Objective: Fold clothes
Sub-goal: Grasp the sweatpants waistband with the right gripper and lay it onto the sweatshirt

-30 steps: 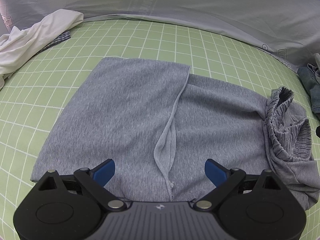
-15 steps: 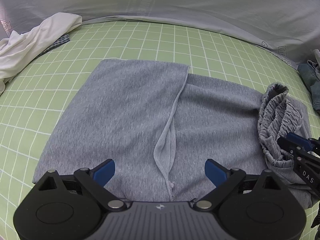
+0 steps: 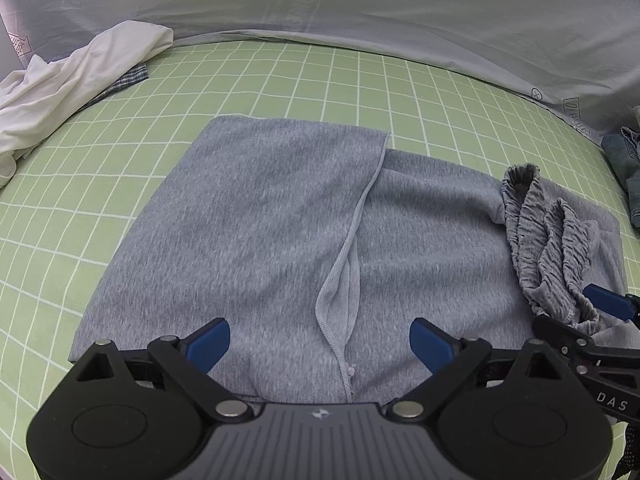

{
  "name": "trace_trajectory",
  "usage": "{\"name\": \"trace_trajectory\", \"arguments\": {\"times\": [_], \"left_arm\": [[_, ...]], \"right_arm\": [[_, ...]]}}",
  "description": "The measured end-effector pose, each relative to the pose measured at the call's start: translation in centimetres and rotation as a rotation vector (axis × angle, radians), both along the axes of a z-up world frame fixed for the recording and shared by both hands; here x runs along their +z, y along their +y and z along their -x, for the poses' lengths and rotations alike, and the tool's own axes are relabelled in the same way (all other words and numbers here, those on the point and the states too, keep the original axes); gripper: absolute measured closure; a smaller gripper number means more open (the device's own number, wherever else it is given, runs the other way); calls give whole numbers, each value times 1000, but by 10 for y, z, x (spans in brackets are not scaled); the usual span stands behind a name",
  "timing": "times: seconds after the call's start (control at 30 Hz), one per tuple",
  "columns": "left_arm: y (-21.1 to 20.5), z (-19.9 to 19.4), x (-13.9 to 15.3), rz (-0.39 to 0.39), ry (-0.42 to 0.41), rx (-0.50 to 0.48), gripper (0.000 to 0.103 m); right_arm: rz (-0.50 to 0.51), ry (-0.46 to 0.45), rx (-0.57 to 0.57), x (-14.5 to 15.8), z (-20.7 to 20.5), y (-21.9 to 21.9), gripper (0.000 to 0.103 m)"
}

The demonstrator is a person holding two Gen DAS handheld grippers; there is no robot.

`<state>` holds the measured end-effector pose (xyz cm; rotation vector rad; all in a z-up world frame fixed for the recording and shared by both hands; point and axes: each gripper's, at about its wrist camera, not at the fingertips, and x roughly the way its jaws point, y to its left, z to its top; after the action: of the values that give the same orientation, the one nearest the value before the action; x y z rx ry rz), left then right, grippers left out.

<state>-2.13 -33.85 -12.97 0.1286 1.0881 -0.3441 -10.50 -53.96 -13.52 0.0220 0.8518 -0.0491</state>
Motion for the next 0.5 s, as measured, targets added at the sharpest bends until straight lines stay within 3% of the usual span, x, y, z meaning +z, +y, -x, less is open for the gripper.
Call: {"name": "trace_trajectory", "arguments": {"times": [0.03, 0.07, 0.1, 0.13, 0.17, 0.3, 0.4, 0.5], "left_arm": [[-1, 1, 1, -3, -5, -6, 7], [-1, 2, 2, -6, -11, -10, 7], [0, 2, 3, -8, -16, -11, 7], [1, 3, 4, -8, -18, -7, 7], [3, 3, 4, -6, -18, 2, 7], [9, 0, 4, 7, -7, 40, 7], [9, -1, 3, 15, -1, 46, 7], [7, 2, 5, 11, -11, 29, 7]], "right_arm": [[34, 11, 1, -3, -3, 5, 31], [75, 22, 0, -5, -5, 9, 44], [88, 14, 1, -4, -5, 11, 66], [75, -25, -6, 3, -1, 10, 79], [60, -77, -22, 12, 4, 10, 82], [58, -182, 36, 30, 12, 21, 82], [21, -104, 108, 14, 3, 31, 80], [16, -41, 142, 4, 0, 36, 67]]}}
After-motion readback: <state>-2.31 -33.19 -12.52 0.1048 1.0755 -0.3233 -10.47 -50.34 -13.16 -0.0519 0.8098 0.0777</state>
